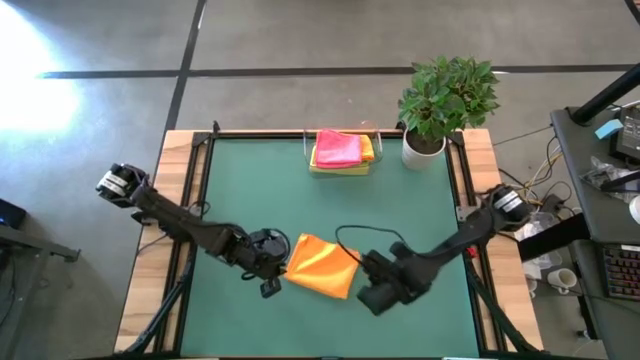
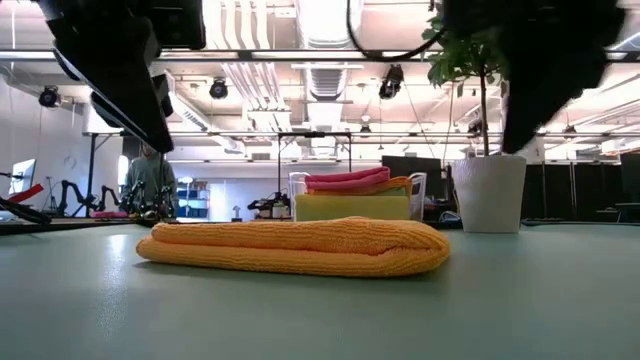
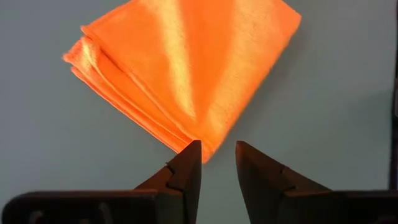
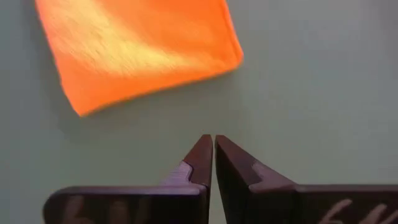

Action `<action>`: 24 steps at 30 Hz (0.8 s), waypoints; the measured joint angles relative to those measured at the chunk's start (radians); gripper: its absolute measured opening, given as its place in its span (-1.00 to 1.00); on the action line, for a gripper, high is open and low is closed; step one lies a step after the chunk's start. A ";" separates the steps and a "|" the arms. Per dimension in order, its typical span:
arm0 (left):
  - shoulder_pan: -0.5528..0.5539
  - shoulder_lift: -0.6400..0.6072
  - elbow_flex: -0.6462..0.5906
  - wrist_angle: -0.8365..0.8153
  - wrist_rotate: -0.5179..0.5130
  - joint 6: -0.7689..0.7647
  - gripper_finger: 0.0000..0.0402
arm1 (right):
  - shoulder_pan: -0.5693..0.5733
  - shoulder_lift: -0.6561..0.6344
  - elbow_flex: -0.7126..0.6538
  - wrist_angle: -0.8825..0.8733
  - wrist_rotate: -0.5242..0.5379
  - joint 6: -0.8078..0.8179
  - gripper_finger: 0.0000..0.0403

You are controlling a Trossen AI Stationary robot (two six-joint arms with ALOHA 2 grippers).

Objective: Fold microfiber towels
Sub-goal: Put the folded orange towel into the transparent bin

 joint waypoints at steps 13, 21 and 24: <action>0.125 0.000 0.000 -0.002 0.003 0.166 -0.58 | 0.164 -0.239 -0.274 -0.014 0.035 0.446 -0.94; 0.232 0.000 0.000 -0.005 0.032 0.221 -0.58 | 0.162 -0.468 -0.450 0.181 0.111 0.518 -0.94; 0.261 0.000 0.000 -0.006 0.074 0.222 -0.58 | 0.152 -0.524 -0.491 0.215 0.141 0.510 -0.94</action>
